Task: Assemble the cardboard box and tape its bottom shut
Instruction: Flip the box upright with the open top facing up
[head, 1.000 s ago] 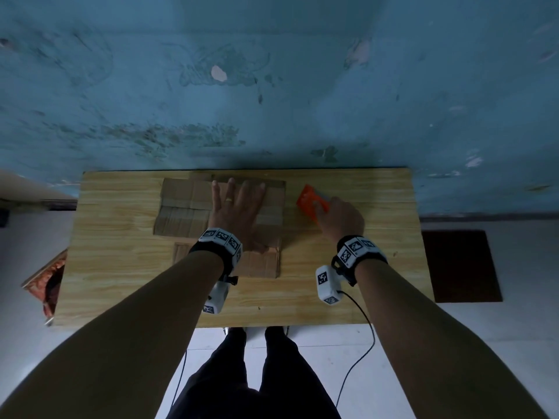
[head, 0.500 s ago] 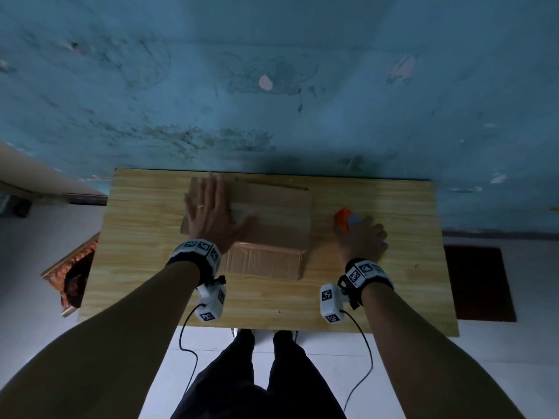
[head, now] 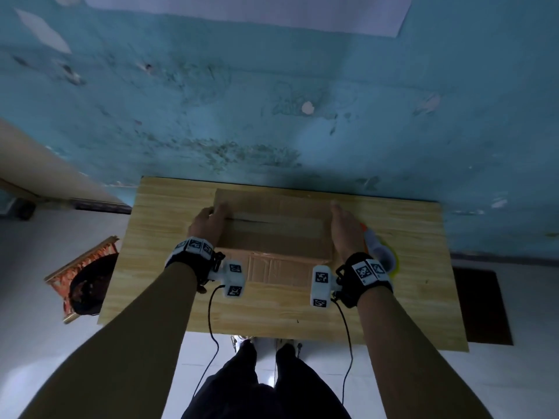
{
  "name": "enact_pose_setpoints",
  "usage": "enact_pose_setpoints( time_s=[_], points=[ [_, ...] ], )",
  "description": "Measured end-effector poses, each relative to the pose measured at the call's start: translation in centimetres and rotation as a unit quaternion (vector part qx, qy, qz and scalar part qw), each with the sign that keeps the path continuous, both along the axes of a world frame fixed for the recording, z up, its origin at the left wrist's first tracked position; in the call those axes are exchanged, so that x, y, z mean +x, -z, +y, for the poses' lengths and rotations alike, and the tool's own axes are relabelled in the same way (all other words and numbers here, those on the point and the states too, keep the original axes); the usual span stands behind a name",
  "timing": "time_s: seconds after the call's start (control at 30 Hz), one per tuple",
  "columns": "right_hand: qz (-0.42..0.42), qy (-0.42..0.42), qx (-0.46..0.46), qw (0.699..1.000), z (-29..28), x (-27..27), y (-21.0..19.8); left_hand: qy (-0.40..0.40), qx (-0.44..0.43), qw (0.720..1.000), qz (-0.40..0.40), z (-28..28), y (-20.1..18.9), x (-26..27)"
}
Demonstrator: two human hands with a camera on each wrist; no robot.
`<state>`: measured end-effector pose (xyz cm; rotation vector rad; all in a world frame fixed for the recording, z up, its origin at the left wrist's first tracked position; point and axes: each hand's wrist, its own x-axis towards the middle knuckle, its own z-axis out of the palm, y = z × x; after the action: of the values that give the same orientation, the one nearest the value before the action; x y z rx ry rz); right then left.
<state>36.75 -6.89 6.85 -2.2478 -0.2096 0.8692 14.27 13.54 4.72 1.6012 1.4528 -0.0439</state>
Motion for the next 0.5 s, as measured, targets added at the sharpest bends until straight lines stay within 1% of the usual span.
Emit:
enact_pose_setpoints(
  time_s=[0.1,0.17,0.27,0.3,0.37,0.43,0.5],
  points=[
    [-0.002,0.012,0.006,1.0,-0.5,-0.7,-1.0,-0.09,-0.006,0.995,-0.04,-1.2,-1.5,-0.5],
    [-0.027,0.028,0.002,0.999,-1.0,-1.3,-1.7,-0.133,-0.015,0.99,-0.039,-2.5,-2.6,-0.8],
    [-0.023,0.098,0.005,0.995,-1.1,-2.6,-3.1,-0.189,-0.022,0.981,-0.024,-3.9,-4.2,-1.0],
    [-0.02,0.12,0.003,0.993,-1.1,-2.9,-3.4,-0.201,-0.018,0.979,-0.018,-4.2,-4.6,-1.3],
    [-0.027,0.134,0.003,0.991,-1.1,-3.4,-3.8,-0.21,-0.019,0.977,-0.018,-4.4,-4.9,-2.0],
    [-0.024,0.124,0.01,0.992,-1.2,-3.7,-3.6,-0.207,-0.018,0.977,-0.043,-4.5,-4.9,-2.7],
    [-0.023,0.135,0.023,0.99,-1.3,-4.1,-3.7,-0.192,-0.002,0.979,-0.074,-4.7,-4.9,-3.3]
  ],
)
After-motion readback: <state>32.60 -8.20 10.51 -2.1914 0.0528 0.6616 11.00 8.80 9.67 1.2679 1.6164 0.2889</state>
